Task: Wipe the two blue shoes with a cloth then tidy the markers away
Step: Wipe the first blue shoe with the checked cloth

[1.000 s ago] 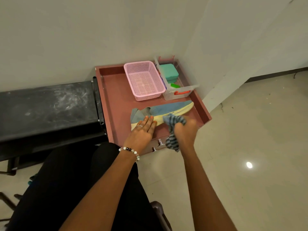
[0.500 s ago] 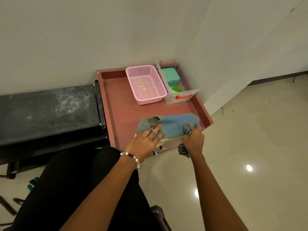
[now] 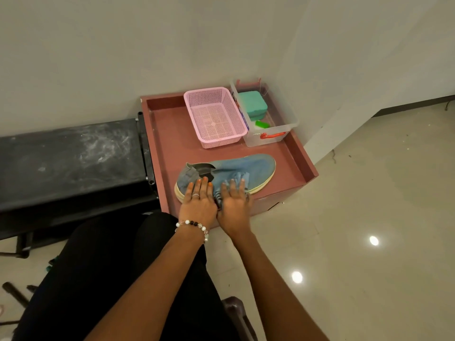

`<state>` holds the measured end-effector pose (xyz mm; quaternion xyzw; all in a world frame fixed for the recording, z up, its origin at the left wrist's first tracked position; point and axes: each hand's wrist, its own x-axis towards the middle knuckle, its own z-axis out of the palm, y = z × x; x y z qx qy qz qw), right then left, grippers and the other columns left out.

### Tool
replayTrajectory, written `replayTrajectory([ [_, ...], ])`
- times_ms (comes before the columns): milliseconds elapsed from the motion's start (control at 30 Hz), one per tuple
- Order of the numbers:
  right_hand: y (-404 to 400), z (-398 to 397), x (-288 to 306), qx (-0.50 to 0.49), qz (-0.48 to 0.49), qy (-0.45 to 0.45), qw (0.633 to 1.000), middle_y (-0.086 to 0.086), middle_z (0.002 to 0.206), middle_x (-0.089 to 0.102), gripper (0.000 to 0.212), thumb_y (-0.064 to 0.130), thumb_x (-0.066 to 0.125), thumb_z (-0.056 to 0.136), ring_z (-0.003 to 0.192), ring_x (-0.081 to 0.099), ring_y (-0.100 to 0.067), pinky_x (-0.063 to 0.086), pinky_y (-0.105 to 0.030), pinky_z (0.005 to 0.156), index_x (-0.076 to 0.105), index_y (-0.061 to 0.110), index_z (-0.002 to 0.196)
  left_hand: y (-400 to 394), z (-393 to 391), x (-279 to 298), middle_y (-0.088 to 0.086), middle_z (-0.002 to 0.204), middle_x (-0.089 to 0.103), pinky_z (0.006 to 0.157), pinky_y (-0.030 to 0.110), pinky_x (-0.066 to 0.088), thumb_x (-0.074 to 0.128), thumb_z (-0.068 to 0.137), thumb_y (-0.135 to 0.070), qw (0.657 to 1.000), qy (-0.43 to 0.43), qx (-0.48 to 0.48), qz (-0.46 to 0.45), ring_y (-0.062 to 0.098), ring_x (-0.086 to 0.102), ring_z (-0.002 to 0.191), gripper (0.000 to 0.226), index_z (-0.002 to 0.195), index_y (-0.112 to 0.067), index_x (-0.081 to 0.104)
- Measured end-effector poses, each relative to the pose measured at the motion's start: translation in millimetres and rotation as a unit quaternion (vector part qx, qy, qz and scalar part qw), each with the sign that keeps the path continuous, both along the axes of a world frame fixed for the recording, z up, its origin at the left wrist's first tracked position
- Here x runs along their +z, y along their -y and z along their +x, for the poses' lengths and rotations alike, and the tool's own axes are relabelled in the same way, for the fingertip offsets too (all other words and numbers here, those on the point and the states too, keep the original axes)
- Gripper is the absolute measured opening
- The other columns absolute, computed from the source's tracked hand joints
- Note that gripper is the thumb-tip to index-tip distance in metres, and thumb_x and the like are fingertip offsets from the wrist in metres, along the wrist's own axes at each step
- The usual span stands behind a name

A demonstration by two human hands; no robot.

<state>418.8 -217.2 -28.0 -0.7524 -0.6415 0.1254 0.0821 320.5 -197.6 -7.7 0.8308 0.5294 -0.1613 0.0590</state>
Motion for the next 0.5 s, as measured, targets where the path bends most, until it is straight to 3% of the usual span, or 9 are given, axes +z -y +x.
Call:
replayTrajectory([
  [67, 0, 0, 0, 0.089, -0.004, 0.026, 0.996, -0.016, 0.122, 0.062, 0.053, 0.023, 0.051, 0.067, 0.123, 0.050, -0.040, 0.044, -0.052, 0.092, 0.065, 0.007, 0.115, 1, -1, -1, 0.015, 0.158, -0.012, 0.119, 0.041, -0.006, 0.017, 0.103, -0.019, 0.999, 0.005, 0.023, -0.031, 0.027, -0.008, 0.147, 0.056, 0.150, -0.002, -0.010],
  [133, -1, 24, 0, 0.183, -0.011, 0.063, 0.981, -0.012, 0.121, 0.064, 0.058, 0.019, 0.063, 0.061, 0.121, 0.053, -0.035, 0.042, -0.054, 0.094, 0.064, 0.008, 0.118, 1, -2, -4, 0.015, 0.158, -0.014, 0.119, 0.040, -0.004, 0.015, 0.103, -0.015, 0.998, 0.006, 0.036, -0.055, 0.026, -0.010, 0.147, 0.055, 0.149, -0.002, -0.012],
  [200, -4, 62, 0, 0.232, 0.003, 0.118, 0.966, -0.012, 0.122, 0.063, 0.053, 0.014, 0.058, 0.065, 0.120, 0.054, -0.034, 0.041, -0.055, 0.097, 0.064, 0.008, 0.117, 1, -2, -5, 0.016, 0.158, -0.014, 0.120, 0.040, -0.002, 0.013, 0.102, -0.011, 0.998, 0.009, 0.038, -0.054, 0.027, -0.009, 0.147, 0.054, 0.149, -0.001, -0.013],
  [233, -8, 83, 2, 0.223, 0.011, 0.139, 0.965, -0.014, 0.124, 0.062, 0.053, 0.008, 0.057, 0.065, 0.122, 0.052, -0.035, 0.038, -0.058, 0.099, 0.064, 0.006, 0.117, 1, -2, -4, 0.016, 0.158, -0.013, 0.120, 0.041, -0.001, 0.012, 0.102, -0.010, 0.998, 0.014, 0.039, -0.056, 0.027, -0.008, 0.147, 0.053, 0.149, -0.001, -0.012],
  [300, -11, 115, 11, 0.154, -0.029, 0.170, 0.973, -0.017, 0.133, 0.054, 0.068, -0.007, 0.063, 0.060, 0.130, 0.042, -0.037, 0.018, -0.060, 0.108, 0.057, 0.005, 0.127, 0, -2, -3, 0.017, 0.158, -0.012, 0.120, 0.041, 0.000, 0.012, 0.102, -0.008, 0.997, 0.025, 0.043, -0.063, 0.028, -0.008, 0.147, 0.053, 0.149, 0.000, -0.012],
  [367, -13, 116, 12, 0.109, -0.053, 0.196, 0.973, -0.019, 0.141, 0.045, 0.067, -0.005, 0.061, 0.070, 0.139, 0.028, -0.035, 0.003, -0.056, 0.112, 0.047, 0.002, 0.135, -2, -1, -2, 0.018, 0.158, -0.011, 0.120, 0.042, 0.000, 0.012, 0.101, -0.007, 0.996, 0.028, 0.049, -0.071, 0.029, -0.007, 0.147, 0.053, 0.149, 0.001, -0.011],
  [433, -16, 84, 10, 0.059, -0.072, 0.194, 0.977, -0.025, 0.145, 0.036, 0.055, 0.003, 0.051, 0.084, 0.142, 0.018, -0.035, 0.002, -0.054, 0.114, 0.039, -0.005, 0.138, -3, 1, 0, 0.019, 0.158, -0.010, 0.119, 0.042, -0.001, 0.013, 0.101, -0.005, 0.995, 0.031, 0.055, -0.079, 0.030, -0.007, 0.147, 0.053, 0.149, 0.001, -0.009],
  [500, -18, 44, 10, 0.001, -0.063, 0.138, 0.988, -0.030, 0.141, 0.039, 0.049, 0.008, 0.050, 0.086, 0.141, 0.020, -0.035, 0.011, -0.051, 0.116, 0.045, -0.009, 0.131, -4, 3, 0, 0.019, 0.158, -0.010, 0.119, 0.043, -0.001, 0.013, 0.101, -0.006, 0.994, 0.032, 0.059, -0.085, 0.030, -0.007, 0.147, 0.053, 0.149, 0.002, -0.009],
])
